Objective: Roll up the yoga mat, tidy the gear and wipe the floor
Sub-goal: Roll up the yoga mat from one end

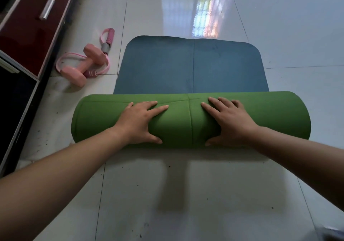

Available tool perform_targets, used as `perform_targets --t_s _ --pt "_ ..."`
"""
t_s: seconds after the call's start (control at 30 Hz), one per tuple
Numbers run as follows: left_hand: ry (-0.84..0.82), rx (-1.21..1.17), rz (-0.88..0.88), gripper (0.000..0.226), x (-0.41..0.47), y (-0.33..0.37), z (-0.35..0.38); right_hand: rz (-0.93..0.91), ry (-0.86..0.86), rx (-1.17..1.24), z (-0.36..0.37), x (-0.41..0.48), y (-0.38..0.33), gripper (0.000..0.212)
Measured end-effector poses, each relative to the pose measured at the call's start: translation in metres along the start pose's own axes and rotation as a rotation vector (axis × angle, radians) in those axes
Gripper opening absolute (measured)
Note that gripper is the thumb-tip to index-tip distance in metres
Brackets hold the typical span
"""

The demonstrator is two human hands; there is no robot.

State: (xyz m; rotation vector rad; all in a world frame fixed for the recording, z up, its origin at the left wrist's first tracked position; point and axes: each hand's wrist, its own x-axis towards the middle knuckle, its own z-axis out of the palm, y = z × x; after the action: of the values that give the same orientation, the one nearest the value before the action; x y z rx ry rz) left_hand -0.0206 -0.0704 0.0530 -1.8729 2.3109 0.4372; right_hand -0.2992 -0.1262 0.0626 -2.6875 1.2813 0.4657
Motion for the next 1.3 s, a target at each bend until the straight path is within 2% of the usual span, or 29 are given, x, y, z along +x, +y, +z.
perform_targets --t_s 0.5,0.8,0.93,1.03,1.1,1.2,1.3 --pt "0.044 -0.047 0.044 0.087 -0.026 0.015 -0.012 -0.013 0.097 0.094 -0.011 -0.025 -0.015 0.084" --pt "-0.217 -0.048 0.068 0.088 -0.066 0.022 -0.025 -0.037 -0.007 0.218 -0.015 -0.07 -0.038 0.082" --pt "-0.212 -0.093 0.065 0.091 -0.07 0.024 -0.019 -0.047 -0.002 0.216 -0.011 -0.074 -0.039 0.087" --pt "-0.161 -0.175 0.049 0.097 -0.062 0.019 -0.02 -0.018 0.007 0.218 -0.015 -0.061 -0.033 0.095" --pt "-0.085 -0.22 0.04 0.091 -0.063 0.018 -0.016 0.01 0.001 0.225 -0.017 -0.053 -0.028 0.096" --pt "0.034 -0.167 0.042 0.078 -0.067 0.024 -0.009 0.127 0.09 0.274 -0.016 -0.044 -0.018 0.085" --pt "0.017 -0.04 0.041 0.084 -0.062 0.034 -0.004 0.309 0.243 0.344 -0.014 -0.032 -0.012 0.073"
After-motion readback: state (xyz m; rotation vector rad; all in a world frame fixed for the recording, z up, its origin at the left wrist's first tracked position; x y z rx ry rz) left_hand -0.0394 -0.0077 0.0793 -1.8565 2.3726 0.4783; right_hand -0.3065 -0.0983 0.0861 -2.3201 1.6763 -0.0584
